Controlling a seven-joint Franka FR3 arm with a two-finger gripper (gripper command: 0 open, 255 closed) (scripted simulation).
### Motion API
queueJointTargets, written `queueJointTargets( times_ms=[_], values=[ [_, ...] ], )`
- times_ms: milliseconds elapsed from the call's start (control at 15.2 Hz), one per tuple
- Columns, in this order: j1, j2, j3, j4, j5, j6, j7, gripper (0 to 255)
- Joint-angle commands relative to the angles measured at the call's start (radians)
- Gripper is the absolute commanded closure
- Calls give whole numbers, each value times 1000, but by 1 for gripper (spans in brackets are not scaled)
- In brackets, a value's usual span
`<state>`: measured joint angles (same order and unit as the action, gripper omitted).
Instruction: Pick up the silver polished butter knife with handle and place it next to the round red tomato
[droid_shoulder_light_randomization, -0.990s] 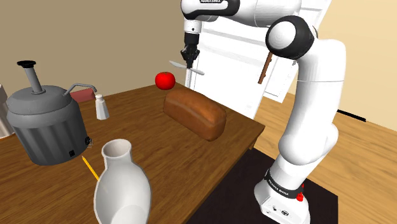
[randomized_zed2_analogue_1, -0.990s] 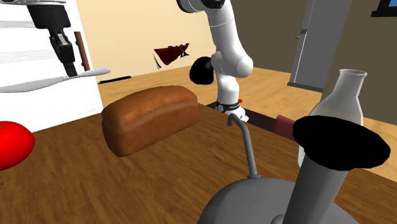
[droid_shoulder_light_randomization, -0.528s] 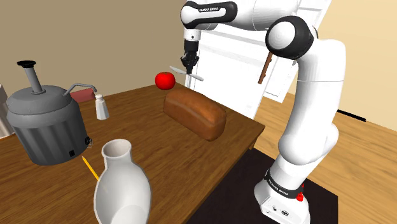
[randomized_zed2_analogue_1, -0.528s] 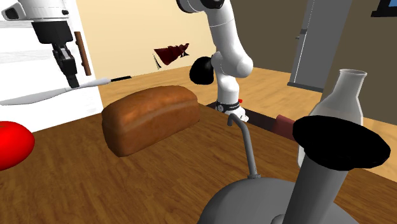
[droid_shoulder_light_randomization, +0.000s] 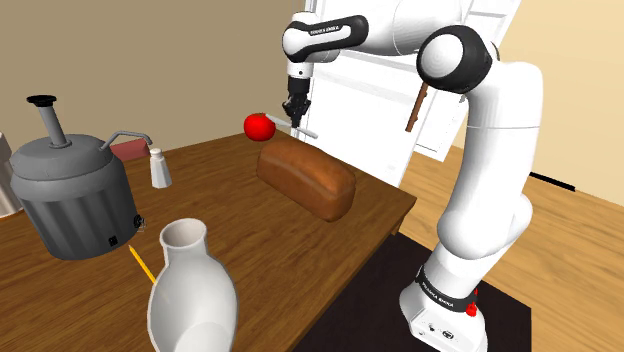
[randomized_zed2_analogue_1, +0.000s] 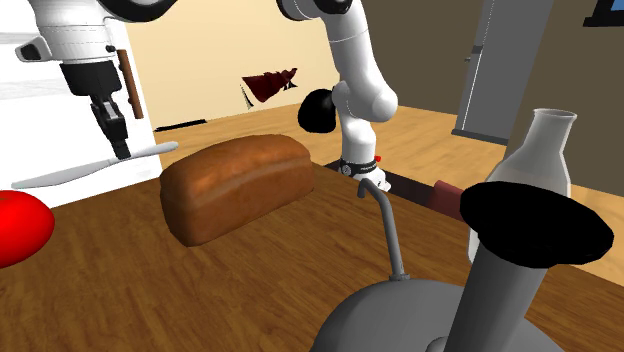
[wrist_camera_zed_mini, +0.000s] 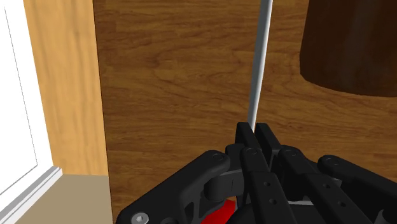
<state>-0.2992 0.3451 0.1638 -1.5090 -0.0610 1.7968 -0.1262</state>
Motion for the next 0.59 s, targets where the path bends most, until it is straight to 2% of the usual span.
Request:
queueJointTargets(
  times_ms=[0, 528],
  values=[
    [-2, 0, -1, -29, 0, 29, -1, 255],
    [-2, 21, -3, -106, -5, 128, 3, 255]
  ],
)
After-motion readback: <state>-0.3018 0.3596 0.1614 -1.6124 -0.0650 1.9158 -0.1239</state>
